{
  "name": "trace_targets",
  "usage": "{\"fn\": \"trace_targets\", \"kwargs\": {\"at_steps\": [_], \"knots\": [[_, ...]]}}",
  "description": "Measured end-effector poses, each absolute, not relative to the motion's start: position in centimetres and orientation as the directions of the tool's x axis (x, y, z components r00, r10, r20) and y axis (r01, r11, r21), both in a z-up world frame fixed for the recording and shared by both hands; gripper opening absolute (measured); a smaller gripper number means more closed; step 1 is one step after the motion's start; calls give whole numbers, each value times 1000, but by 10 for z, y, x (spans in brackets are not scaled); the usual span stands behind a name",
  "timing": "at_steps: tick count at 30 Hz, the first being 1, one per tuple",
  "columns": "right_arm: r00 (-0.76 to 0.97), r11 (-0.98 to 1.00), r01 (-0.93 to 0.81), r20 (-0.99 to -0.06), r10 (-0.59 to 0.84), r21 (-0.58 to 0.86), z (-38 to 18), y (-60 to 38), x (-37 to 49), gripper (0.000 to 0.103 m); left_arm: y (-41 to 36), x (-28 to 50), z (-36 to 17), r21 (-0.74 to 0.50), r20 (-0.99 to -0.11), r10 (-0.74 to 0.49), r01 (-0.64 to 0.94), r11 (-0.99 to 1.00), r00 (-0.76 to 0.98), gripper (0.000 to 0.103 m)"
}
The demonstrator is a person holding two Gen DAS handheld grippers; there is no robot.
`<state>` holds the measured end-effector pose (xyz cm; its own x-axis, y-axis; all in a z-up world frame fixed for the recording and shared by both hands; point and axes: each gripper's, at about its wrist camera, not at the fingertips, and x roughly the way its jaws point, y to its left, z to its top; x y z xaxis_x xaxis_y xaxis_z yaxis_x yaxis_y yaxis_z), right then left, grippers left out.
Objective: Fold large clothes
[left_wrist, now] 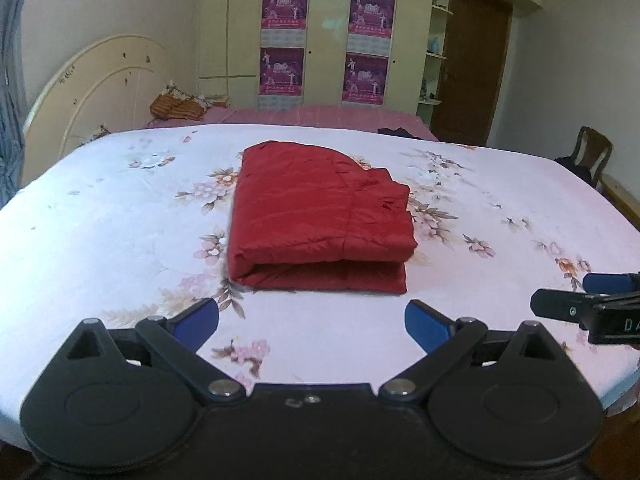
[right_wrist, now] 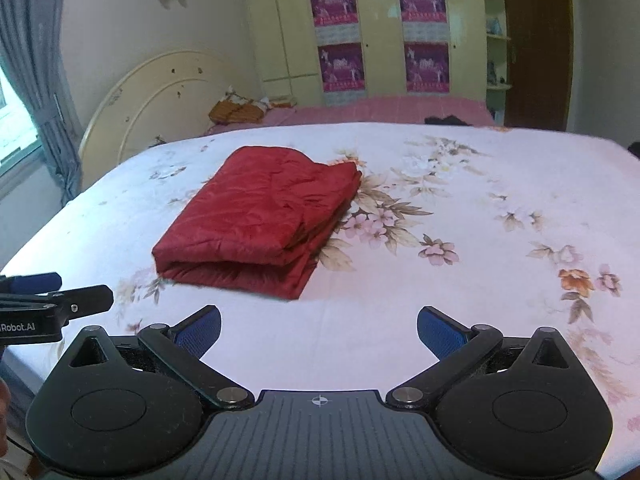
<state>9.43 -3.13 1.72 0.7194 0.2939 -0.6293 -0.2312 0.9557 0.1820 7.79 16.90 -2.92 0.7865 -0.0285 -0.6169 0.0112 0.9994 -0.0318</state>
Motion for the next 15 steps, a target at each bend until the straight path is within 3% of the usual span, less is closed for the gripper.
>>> {"fn": "trace_targets", "kwargs": {"at_steps": [15], "knots": [[756, 961, -225, -594, 277, 162, 39, -27, 40, 103, 159, 24, -9, 8, -589, 2, 4, 1000, 808, 99]]}}
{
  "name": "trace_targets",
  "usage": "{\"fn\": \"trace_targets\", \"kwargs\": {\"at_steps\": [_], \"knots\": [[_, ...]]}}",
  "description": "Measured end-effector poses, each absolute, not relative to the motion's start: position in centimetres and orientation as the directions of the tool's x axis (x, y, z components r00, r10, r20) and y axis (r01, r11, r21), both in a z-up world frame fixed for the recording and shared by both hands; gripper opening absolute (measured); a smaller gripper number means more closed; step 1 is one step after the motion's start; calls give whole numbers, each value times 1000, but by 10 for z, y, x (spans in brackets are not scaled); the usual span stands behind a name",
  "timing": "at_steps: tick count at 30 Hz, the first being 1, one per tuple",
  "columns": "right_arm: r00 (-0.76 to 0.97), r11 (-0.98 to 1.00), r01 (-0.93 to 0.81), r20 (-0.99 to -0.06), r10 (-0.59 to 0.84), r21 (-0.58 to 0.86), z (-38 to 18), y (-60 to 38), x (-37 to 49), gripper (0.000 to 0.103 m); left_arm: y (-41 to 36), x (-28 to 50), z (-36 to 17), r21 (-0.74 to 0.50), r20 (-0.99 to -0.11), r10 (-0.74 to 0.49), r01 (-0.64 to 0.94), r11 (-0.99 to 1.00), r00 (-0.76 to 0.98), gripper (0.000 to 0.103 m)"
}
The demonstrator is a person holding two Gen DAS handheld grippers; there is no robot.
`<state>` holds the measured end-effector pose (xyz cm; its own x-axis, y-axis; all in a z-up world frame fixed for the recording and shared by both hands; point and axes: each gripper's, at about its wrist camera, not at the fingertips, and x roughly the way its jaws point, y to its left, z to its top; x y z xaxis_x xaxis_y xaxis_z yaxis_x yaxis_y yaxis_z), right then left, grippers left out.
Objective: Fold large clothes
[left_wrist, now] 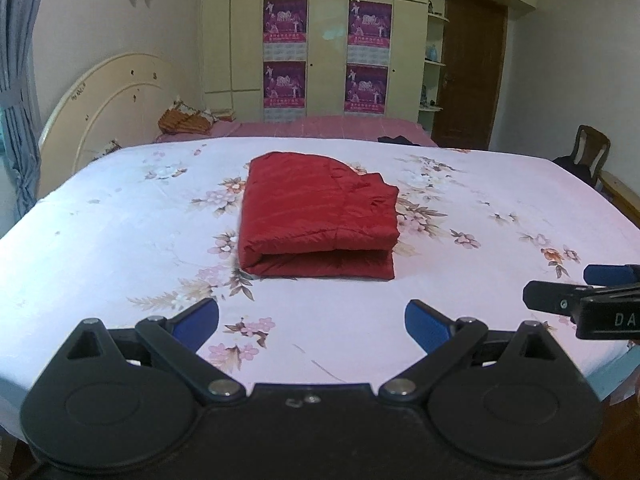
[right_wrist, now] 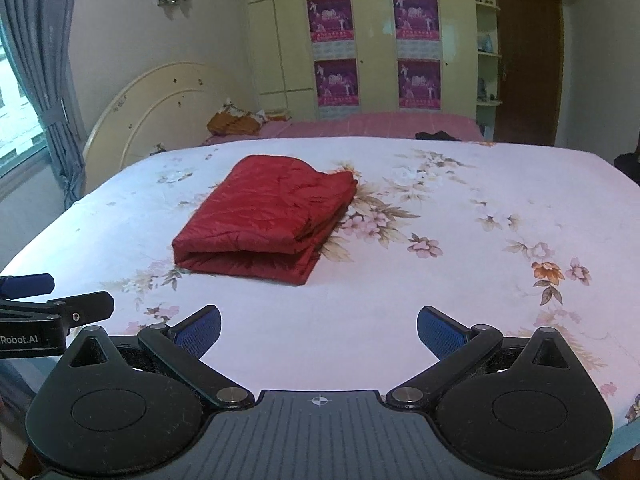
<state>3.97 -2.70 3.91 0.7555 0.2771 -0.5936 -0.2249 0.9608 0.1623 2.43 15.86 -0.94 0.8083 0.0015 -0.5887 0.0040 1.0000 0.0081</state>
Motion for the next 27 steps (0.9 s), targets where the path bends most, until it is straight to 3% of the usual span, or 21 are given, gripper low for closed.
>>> {"fn": "trace_targets", "kwargs": {"at_steps": [27], "knots": [[769, 962, -222, -578, 273, 158, 46, -25, 37, 103, 163, 18, -5, 20, -570, -1, 15, 1000, 821, 99]]}}
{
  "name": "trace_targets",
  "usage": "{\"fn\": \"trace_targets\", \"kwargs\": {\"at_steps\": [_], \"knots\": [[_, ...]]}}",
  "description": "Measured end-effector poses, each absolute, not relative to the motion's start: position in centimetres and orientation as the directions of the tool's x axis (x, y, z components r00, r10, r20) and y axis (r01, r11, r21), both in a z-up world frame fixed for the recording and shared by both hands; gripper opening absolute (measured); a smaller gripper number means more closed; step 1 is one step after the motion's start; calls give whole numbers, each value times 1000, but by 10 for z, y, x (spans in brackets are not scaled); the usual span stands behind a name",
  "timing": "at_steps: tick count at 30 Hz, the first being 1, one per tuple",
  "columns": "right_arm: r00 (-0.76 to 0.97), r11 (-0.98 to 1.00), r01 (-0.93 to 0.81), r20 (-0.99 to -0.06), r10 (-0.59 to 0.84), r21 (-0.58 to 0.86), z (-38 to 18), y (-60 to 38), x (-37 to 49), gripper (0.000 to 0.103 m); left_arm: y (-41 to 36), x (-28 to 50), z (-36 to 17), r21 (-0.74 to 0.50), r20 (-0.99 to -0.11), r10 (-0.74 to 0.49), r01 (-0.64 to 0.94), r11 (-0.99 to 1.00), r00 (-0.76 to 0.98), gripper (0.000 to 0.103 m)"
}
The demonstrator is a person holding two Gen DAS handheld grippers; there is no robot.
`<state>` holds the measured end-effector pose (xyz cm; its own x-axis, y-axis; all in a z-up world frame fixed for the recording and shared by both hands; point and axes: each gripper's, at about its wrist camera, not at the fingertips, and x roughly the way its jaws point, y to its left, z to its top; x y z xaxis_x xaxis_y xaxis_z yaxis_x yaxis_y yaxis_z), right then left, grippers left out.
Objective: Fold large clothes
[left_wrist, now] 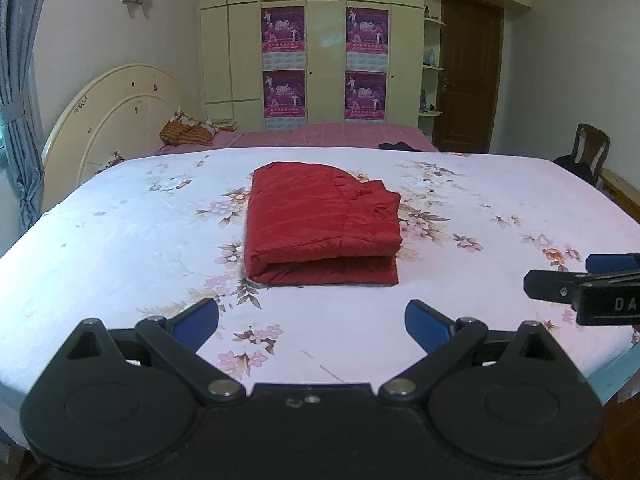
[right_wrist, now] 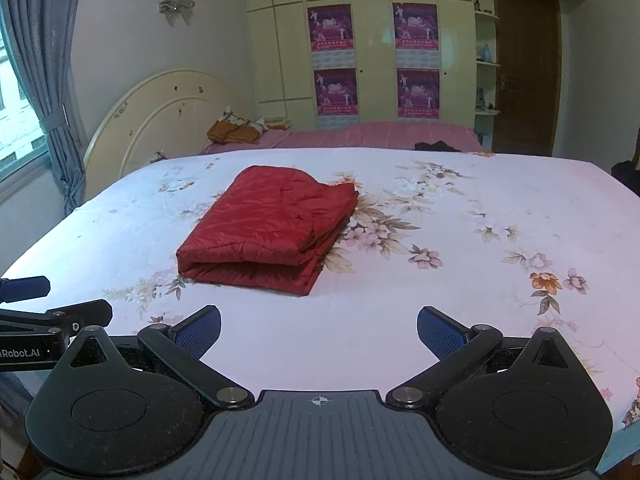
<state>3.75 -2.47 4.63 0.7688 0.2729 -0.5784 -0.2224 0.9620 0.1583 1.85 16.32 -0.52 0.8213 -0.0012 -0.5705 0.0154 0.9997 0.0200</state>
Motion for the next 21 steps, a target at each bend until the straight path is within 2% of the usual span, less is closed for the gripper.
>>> {"fn": "trace_targets", "kwargs": {"at_steps": [21], "knots": [[771, 962, -220, -575, 274, 163, 47, -32, 38, 103, 162, 20, -4, 26, -571, -2, 20, 999, 821, 99]]}}
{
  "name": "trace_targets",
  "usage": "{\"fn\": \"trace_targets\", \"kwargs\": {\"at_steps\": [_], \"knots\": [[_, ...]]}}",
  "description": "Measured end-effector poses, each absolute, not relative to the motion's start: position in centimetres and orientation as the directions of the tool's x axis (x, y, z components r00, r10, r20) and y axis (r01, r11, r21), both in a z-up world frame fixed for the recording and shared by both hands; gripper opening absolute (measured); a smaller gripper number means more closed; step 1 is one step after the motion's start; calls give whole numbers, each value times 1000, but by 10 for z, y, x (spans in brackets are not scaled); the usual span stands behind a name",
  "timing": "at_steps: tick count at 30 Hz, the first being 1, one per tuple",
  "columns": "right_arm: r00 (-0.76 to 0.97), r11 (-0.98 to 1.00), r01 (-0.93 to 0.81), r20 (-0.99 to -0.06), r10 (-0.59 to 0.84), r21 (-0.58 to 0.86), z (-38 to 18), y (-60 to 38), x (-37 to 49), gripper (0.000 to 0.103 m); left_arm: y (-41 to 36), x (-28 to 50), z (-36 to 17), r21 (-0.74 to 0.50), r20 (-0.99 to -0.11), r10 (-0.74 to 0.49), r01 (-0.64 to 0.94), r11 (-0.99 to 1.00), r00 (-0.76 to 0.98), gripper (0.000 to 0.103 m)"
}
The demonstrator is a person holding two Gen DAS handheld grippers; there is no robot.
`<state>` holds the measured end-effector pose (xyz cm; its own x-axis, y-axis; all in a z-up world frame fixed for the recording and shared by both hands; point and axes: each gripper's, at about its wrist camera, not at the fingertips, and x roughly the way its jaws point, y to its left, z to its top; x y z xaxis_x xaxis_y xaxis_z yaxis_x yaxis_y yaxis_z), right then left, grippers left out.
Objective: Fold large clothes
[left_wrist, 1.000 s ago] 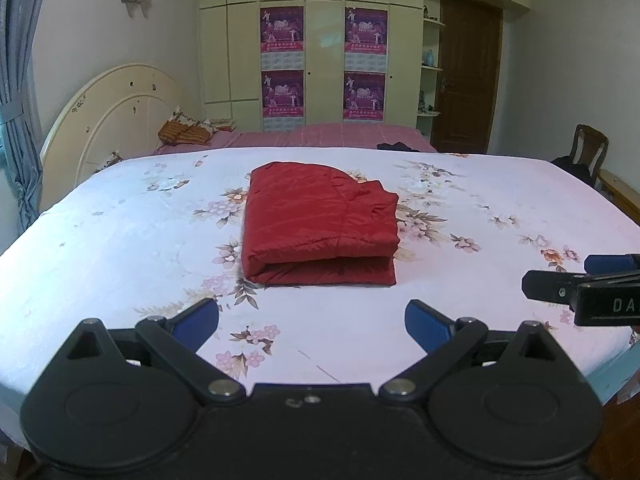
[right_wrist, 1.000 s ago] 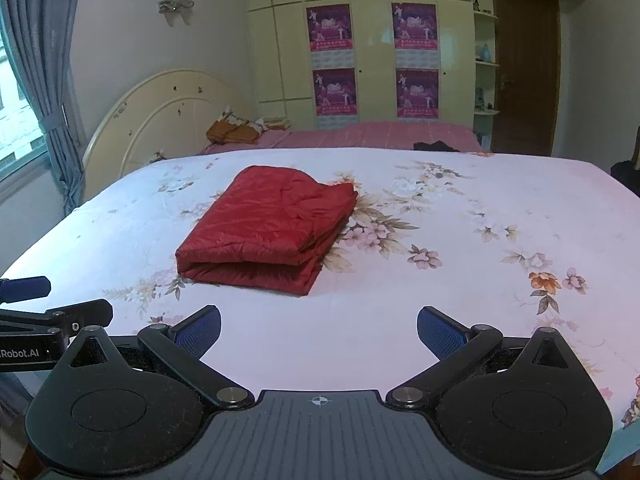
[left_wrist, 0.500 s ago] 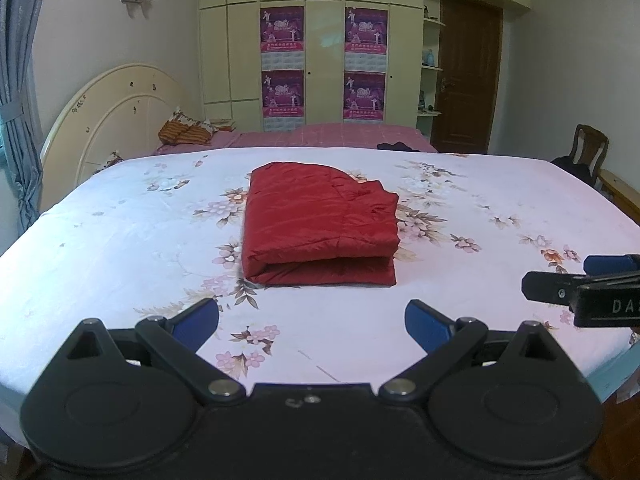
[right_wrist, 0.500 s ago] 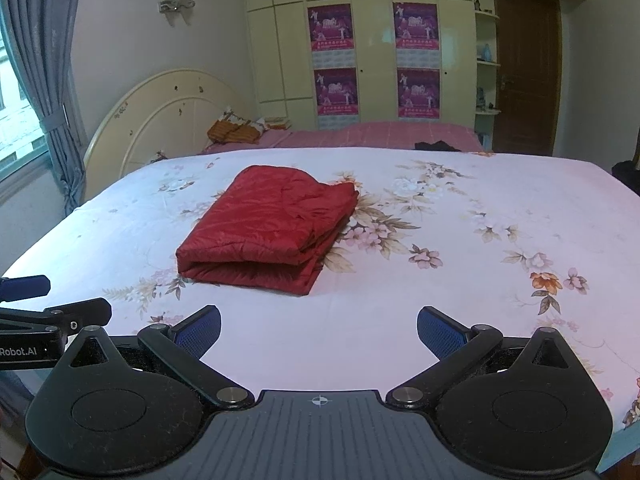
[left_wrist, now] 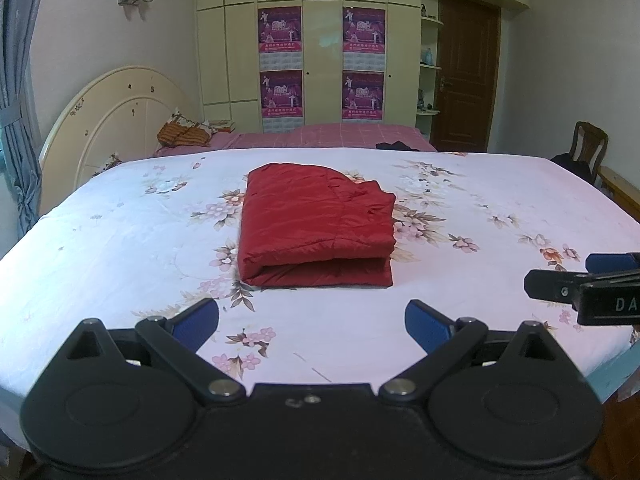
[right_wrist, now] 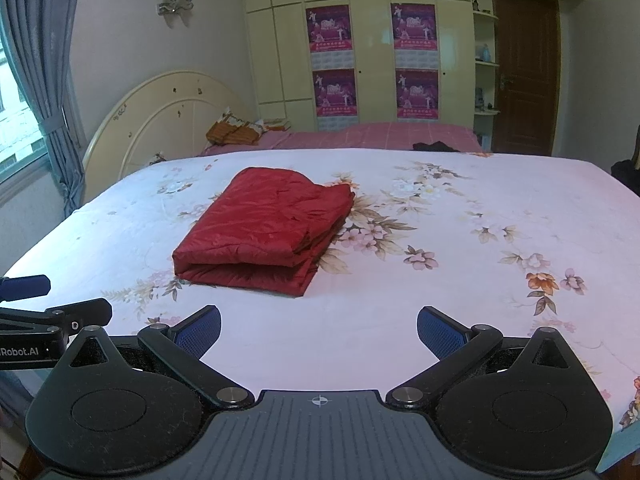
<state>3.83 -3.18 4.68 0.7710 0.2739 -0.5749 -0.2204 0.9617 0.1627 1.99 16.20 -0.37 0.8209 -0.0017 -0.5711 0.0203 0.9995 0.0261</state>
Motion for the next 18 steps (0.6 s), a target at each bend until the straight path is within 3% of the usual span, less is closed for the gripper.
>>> {"fn": "trace_targets", "kwargs": {"at_steps": [18], "knots": [[773, 963, -214, -573, 270, 166, 47, -43, 38, 103, 159, 20, -5, 31, -568, -7, 30, 999, 823, 99]]}}
